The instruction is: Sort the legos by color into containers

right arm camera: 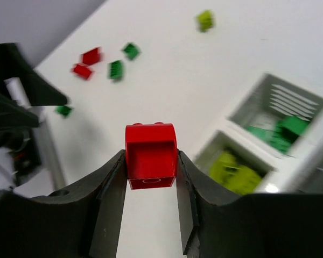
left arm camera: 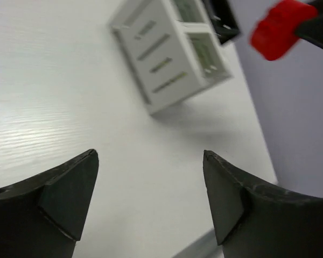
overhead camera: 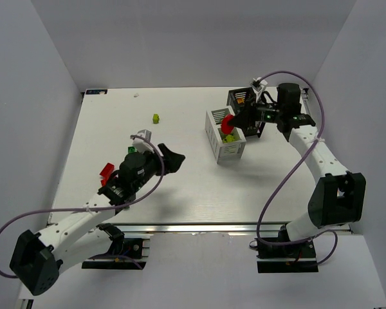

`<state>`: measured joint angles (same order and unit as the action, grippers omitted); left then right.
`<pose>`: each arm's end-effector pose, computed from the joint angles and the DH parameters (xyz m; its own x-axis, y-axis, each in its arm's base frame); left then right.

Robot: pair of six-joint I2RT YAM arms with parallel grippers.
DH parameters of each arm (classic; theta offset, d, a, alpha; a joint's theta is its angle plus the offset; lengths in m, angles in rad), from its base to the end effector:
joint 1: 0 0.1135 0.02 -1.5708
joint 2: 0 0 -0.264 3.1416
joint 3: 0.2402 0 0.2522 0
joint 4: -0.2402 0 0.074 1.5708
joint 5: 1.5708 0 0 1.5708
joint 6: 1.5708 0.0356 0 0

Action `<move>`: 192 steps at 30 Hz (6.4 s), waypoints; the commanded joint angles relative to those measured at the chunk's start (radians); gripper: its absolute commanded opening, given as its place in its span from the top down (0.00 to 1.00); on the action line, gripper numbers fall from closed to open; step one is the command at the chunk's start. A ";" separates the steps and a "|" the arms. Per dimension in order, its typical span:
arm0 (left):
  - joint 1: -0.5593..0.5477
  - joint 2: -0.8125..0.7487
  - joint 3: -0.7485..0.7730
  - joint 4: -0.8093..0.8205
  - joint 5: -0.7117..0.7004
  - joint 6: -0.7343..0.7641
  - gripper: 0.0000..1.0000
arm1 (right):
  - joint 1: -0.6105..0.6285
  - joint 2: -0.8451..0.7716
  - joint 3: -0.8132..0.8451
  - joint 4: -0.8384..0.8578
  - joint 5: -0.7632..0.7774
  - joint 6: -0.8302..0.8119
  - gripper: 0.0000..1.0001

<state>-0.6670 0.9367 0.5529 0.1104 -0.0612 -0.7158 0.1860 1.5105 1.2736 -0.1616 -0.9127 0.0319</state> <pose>0.1731 -0.1336 0.2605 -0.5349 -0.4125 -0.7374 0.2918 0.7288 -0.6194 0.3334 0.0914 0.3407 -0.4076 -0.0568 -0.9114 -0.8171 0.4683 0.3362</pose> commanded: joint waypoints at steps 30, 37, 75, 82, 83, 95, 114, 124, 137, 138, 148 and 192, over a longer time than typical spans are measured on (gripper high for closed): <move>0.168 -0.092 0.128 -0.638 -0.382 -0.105 0.04 | -0.128 0.340 0.313 0.065 0.545 -0.256 0.87; 0.299 -0.052 0.166 -0.660 -0.335 -0.103 0.04 | -0.128 0.346 0.287 0.057 0.531 -0.268 0.66; 0.727 0.355 0.354 -0.828 -0.275 -0.327 0.07 | -0.128 -0.108 -0.040 -0.109 -0.166 -0.719 0.18; 0.759 0.465 0.415 -0.770 -0.287 -0.523 0.10 | -0.128 -0.136 -0.088 -0.092 -0.183 -0.685 0.18; 0.762 0.485 0.418 -0.764 -0.285 -0.536 0.11 | -0.128 -0.138 -0.094 -0.092 -0.181 -0.685 0.18; 0.791 0.577 0.386 -0.733 -0.212 -0.726 0.16 | -0.129 -0.165 -0.148 -0.055 -0.170 -0.647 0.17; 0.899 0.665 0.346 -0.663 -0.213 -0.718 0.22 | -0.148 -0.176 -0.169 -0.018 -0.181 -0.590 0.17; 0.937 0.686 0.351 -0.657 -0.204 -0.665 0.39 | -0.151 -0.176 -0.171 -0.009 -0.186 -0.576 0.17; 0.939 0.625 0.329 -0.580 -0.072 -0.461 0.84 | -0.152 -0.179 -0.174 -0.012 -0.158 -0.561 0.20; 0.937 0.611 0.323 -0.572 -0.060 -0.438 0.90 | -0.152 -0.177 -0.172 -0.004 -0.155 -0.553 0.20; 0.935 0.346 0.214 -0.445 0.204 -0.172 1.00 | -0.125 -0.179 -0.178 0.014 -0.141 -0.418 0.11; 0.063 0.002 -0.082 0.252 0.339 0.265 1.00 | 0.507 -0.087 -0.054 0.065 0.371 0.287 0.24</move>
<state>-0.5892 0.9329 0.4156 0.3756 0.3359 -0.5041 0.6731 1.4097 1.1839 -0.0811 -0.5781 0.3290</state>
